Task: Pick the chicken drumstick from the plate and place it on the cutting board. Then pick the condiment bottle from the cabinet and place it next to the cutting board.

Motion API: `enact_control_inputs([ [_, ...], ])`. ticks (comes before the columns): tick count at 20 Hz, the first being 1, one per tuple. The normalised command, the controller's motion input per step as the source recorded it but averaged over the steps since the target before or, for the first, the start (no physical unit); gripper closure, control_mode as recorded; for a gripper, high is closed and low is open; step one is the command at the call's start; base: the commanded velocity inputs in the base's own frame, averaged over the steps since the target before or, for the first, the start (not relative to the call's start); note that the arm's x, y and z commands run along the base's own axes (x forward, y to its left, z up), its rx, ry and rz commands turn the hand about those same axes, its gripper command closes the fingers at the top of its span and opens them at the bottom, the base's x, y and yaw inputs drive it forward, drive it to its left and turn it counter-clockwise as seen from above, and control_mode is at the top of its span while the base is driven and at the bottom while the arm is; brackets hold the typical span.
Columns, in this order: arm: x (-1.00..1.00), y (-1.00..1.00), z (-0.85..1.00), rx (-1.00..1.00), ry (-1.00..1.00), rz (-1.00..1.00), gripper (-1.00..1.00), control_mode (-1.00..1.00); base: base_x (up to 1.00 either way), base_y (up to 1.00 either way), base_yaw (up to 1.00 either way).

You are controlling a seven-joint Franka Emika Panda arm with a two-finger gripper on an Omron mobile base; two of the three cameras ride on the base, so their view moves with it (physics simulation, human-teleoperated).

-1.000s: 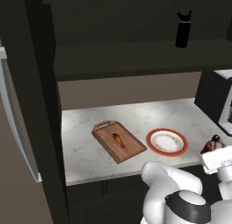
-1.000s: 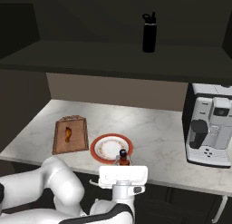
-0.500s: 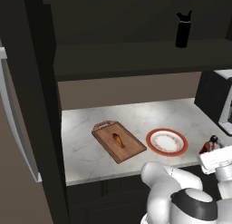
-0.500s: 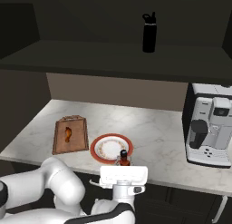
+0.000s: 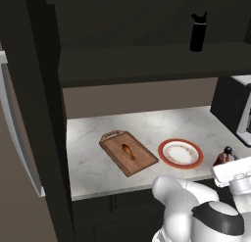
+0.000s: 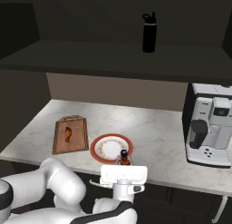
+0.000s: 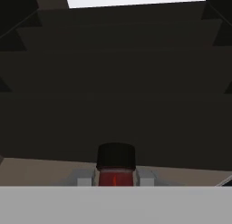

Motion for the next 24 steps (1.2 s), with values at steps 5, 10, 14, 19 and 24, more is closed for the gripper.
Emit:
enact_control_inputs([
  [5,0.13,0.00,-0.14,0.00,0.00,-0.01,1.00,-1.00,0.00,0.00,0.00],
  [10,0.14,-0.02,-0.16,0.00,0.00,0.00,1.00,-1.00,0.00,0.00,0.00],
  [14,0.18,-0.12,-0.15,0.00,0.00,0.00,1.00,-1.00,0.00,0.00,0.00],
  [19,0.19,-0.20,-0.13,0.00,0.00,0.00,1.00,-1.00,0.00,0.00,0.00],
  [24,0.16,-0.20,-0.13,0.00,0.00,0.00,1.00,-1.00,0.00,0.00,0.00],
])
